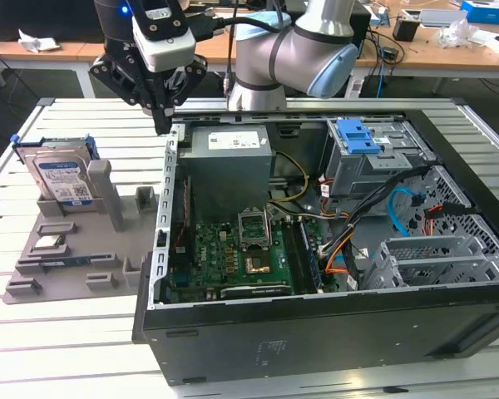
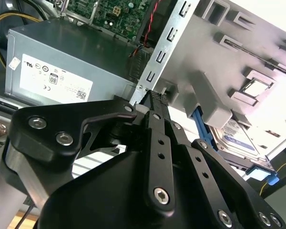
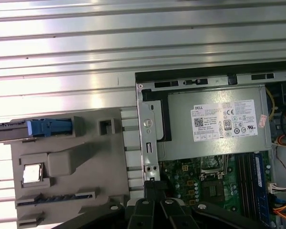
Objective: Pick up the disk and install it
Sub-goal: 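Reach for the disk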
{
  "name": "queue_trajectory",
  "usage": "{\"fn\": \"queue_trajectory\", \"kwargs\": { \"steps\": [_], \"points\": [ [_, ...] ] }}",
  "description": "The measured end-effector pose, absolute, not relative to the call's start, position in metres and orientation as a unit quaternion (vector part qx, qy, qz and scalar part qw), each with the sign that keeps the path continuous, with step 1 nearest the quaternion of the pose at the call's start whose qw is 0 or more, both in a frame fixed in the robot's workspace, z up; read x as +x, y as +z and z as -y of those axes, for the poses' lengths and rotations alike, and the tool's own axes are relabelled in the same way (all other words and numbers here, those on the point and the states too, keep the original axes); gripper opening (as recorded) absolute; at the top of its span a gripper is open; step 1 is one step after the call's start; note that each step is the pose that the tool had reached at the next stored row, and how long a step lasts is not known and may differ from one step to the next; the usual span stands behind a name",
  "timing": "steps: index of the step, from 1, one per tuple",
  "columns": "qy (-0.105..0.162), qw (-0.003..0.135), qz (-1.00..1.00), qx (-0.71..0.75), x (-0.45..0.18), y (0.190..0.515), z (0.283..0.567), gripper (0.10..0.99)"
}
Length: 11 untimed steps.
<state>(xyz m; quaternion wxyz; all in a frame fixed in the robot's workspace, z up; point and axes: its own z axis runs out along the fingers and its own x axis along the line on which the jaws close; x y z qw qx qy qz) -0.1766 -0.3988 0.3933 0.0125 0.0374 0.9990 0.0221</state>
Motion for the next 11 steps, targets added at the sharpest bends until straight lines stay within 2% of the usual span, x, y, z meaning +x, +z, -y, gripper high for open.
{"fn": "queue_trajectory", "kwargs": {
  "steps": [11],
  "points": [
    [0.022, 0.012, -0.999, 0.037, -0.189, 0.393, 0.399, 0.106]
  ]
}}
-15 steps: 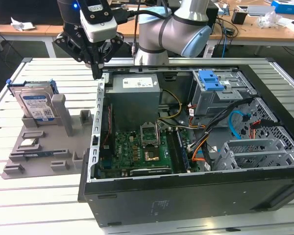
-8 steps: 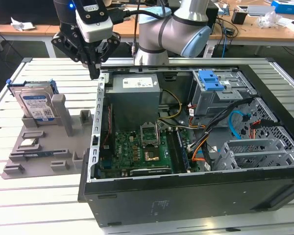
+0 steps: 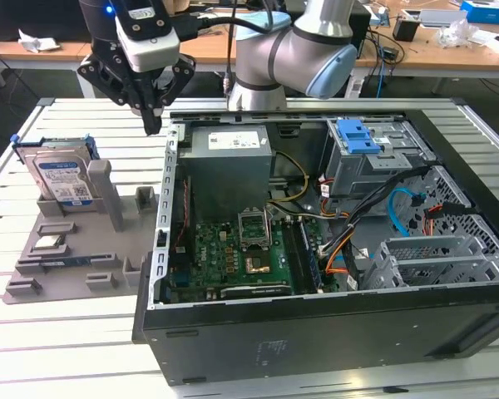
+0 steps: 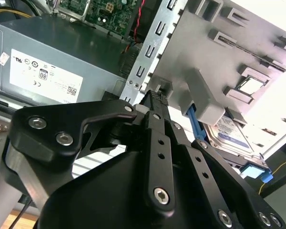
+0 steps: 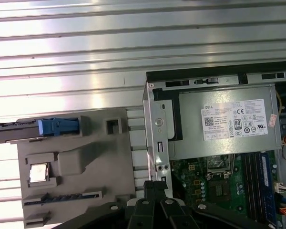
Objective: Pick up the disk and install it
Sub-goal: 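Reach for the disk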
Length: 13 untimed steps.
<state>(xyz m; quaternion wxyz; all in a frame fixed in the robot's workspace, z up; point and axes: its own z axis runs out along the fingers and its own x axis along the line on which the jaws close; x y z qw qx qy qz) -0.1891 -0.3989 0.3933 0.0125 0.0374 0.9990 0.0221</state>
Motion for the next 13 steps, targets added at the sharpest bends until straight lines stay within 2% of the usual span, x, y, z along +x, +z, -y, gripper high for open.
{"fn": "queue_trajectory", "kwargs": {
  "steps": [13],
  "points": [
    [0.022, 0.012, -0.999, 0.037, -0.204, 0.393, 0.399, 0.106]
  ]
}}
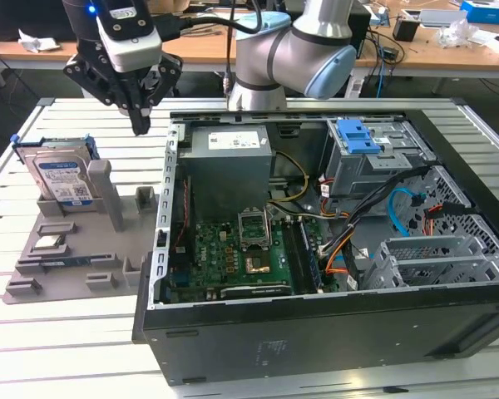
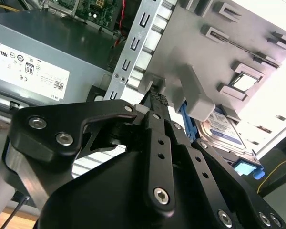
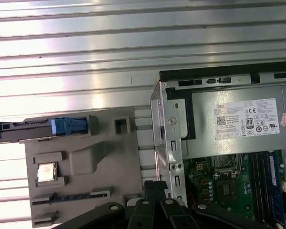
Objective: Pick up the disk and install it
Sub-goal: 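Reach for the disk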
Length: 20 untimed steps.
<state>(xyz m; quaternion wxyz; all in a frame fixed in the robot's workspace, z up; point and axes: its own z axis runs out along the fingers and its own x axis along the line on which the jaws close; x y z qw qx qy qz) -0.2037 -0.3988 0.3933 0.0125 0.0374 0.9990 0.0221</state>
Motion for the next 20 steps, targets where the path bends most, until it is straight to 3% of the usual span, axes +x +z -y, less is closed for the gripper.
{"fn": "queue_trajectory", "kwargs": {
  "steps": [20],
  "points": [
    [0.022, 0.012, -0.999, 0.037, -0.225, 0.393, 0.399, 0.106]
  ]
}}
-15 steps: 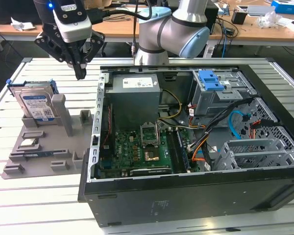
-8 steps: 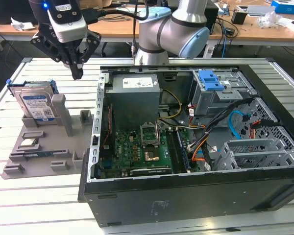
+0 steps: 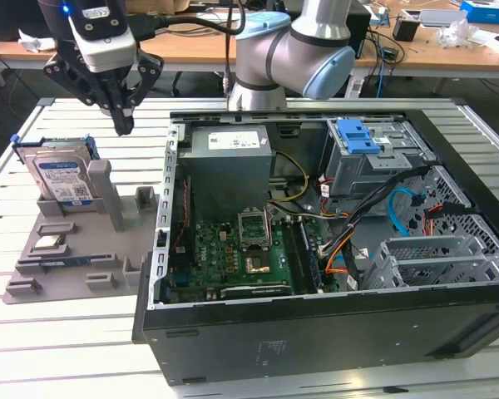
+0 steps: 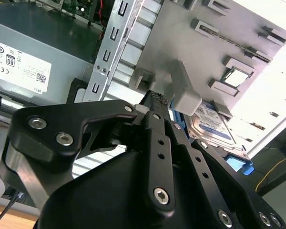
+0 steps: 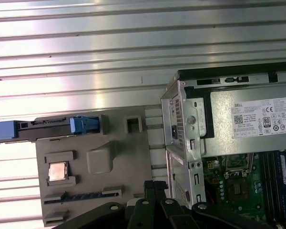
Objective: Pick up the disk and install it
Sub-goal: 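Reach for the disk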
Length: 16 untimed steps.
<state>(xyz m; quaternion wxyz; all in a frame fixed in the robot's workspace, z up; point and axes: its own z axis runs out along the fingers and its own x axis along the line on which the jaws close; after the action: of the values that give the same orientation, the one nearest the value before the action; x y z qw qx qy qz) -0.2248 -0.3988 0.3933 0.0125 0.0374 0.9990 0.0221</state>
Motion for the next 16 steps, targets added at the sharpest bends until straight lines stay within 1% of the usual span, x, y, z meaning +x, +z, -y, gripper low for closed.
{"fn": "queue_trajectory", "kwargs": {
  "steps": [16],
  "points": [
    [0.022, 0.012, -0.999, 0.037, -0.255, 0.393, 0.399, 0.106]
  ]
}}
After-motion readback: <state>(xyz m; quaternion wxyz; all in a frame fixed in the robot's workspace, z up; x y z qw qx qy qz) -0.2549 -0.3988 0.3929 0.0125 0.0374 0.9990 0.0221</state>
